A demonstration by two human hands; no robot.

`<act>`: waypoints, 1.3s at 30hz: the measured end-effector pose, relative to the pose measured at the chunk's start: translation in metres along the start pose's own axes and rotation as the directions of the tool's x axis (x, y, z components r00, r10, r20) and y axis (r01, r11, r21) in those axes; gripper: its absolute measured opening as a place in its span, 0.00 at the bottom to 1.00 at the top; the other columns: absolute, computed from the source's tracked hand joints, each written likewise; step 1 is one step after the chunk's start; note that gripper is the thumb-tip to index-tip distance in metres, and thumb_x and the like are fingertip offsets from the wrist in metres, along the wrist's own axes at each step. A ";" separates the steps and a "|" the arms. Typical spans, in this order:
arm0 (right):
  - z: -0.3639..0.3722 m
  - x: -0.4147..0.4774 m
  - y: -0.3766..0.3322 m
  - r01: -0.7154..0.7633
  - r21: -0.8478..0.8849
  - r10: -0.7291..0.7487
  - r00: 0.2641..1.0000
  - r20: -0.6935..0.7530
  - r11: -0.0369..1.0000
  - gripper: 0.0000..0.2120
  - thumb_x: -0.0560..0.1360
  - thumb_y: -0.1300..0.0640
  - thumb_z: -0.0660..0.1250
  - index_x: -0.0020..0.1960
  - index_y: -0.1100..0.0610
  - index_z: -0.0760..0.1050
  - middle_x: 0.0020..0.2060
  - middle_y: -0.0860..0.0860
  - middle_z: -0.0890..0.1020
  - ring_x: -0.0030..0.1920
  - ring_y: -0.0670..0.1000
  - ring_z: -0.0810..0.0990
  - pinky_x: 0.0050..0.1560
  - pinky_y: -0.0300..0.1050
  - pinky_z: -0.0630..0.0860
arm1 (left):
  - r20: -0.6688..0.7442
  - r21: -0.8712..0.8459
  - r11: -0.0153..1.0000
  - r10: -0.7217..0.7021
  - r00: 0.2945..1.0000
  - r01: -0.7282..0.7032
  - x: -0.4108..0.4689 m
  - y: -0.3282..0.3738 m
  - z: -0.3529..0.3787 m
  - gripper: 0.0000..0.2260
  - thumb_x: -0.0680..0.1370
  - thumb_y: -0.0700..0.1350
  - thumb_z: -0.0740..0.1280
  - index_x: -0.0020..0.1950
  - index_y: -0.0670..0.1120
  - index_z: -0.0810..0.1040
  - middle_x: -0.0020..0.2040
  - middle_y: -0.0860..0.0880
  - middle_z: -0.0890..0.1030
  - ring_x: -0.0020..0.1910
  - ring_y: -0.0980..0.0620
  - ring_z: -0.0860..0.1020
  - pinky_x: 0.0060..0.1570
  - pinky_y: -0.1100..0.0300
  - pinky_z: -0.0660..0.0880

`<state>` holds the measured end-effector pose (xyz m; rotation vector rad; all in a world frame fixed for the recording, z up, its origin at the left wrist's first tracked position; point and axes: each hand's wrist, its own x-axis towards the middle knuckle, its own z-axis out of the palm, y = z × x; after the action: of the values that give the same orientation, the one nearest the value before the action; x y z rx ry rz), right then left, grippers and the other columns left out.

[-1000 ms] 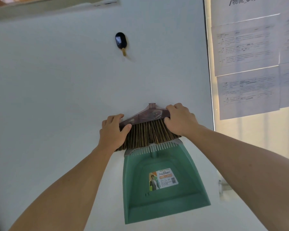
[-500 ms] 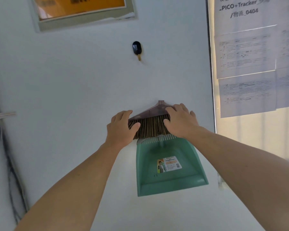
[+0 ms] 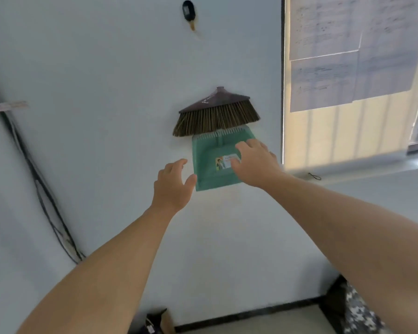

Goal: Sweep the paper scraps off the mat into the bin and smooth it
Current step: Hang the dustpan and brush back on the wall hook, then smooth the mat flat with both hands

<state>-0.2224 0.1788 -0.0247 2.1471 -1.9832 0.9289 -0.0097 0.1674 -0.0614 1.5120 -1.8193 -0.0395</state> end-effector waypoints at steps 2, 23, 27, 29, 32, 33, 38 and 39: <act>0.006 -0.029 0.002 -0.009 -0.014 0.009 0.999 0.032 1.000 0.19 0.78 0.48 0.56 0.67 0.54 0.66 0.65 0.55 0.70 0.66 0.58 0.67 0.64 0.60 0.68 | 0.076 -0.006 0.998 -0.061 0.995 0.062 -0.037 -0.006 0.006 0.23 0.79 0.53 0.62 0.74 0.50 0.66 0.70 0.47 0.71 0.68 0.44 0.68 0.66 0.45 0.66; 0.172 -0.341 0.209 -0.037 -0.052 0.061 0.789 0.611 0.998 0.22 0.78 0.49 0.55 0.68 0.57 0.68 0.67 0.58 0.70 0.71 0.58 0.62 0.65 0.61 0.66 | 0.425 0.290 0.756 -0.652 0.628 0.587 -0.400 0.012 0.198 0.28 0.78 0.58 0.61 0.77 0.52 0.62 0.76 0.48 0.64 0.73 0.43 0.64 0.69 0.43 0.63; 0.198 -0.421 0.250 -0.034 -0.043 0.054 0.728 0.683 0.999 0.20 0.76 0.49 0.58 0.65 0.57 0.70 0.63 0.57 0.71 0.69 0.58 0.63 0.64 0.60 0.66 | 0.429 0.314 0.697 -0.710 0.558 0.645 -0.479 0.037 0.250 0.27 0.79 0.54 0.62 0.77 0.50 0.62 0.75 0.45 0.65 0.73 0.44 0.64 0.68 0.47 0.62; 0.214 -0.456 0.266 -0.031 -0.042 0.051 0.703 0.710 0.999 0.20 0.77 0.48 0.57 0.65 0.56 0.70 0.63 0.57 0.71 0.68 0.58 0.64 0.64 0.61 0.66 | 0.430 0.306 0.689 -0.716 0.551 0.657 -0.512 0.039 0.279 0.27 0.79 0.53 0.63 0.77 0.49 0.63 0.74 0.45 0.66 0.73 0.44 0.64 0.70 0.47 0.62; 0.249 -0.509 0.288 -0.060 -0.060 0.085 0.647 0.758 0.996 0.21 0.77 0.48 0.57 0.66 0.56 0.69 0.66 0.57 0.69 0.72 0.58 0.61 0.69 0.63 0.61 | 0.437 0.340 0.650 -0.749 0.498 0.680 -0.562 0.033 0.327 0.27 0.79 0.54 0.62 0.77 0.49 0.62 0.75 0.44 0.65 0.74 0.43 0.63 0.71 0.44 0.62; 0.264 -0.527 0.295 -0.077 -0.072 0.104 0.623 0.775 0.994 0.21 0.77 0.48 0.57 0.67 0.56 0.68 0.68 0.57 0.68 0.73 0.58 0.59 0.70 0.63 0.60 | 0.443 0.350 0.635 -0.760 0.475 0.689 -0.581 0.028 0.344 0.27 0.79 0.54 0.62 0.77 0.49 0.62 0.75 0.44 0.65 0.74 0.43 0.63 0.71 0.44 0.62; 0.352 -0.619 0.336 -0.125 -0.144 0.188 0.513 0.838 0.982 0.22 0.77 0.48 0.57 0.69 0.55 0.66 0.70 0.58 0.65 0.75 0.58 0.56 0.70 0.63 0.60 | 0.488 0.389 0.567 -0.795 0.360 0.726 -0.680 -0.010 0.431 0.27 0.78 0.53 0.63 0.76 0.49 0.63 0.74 0.43 0.66 0.73 0.43 0.65 0.70 0.43 0.63; 0.371 -0.636 0.345 -0.126 -0.146 0.190 0.496 0.847 0.981 0.23 0.77 0.48 0.57 0.69 0.54 0.66 0.70 0.57 0.65 0.75 0.58 0.56 0.70 0.63 0.60 | 0.495 0.407 0.544 -0.807 0.323 0.734 -0.700 -0.020 0.448 0.27 0.78 0.53 0.63 0.77 0.49 0.63 0.74 0.43 0.66 0.73 0.42 0.65 0.70 0.43 0.63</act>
<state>-0.3910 0.5197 -0.7435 2.7075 -2.5406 -0.3955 -0.2325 0.5691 -0.7546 2.5717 -1.3119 -1.0886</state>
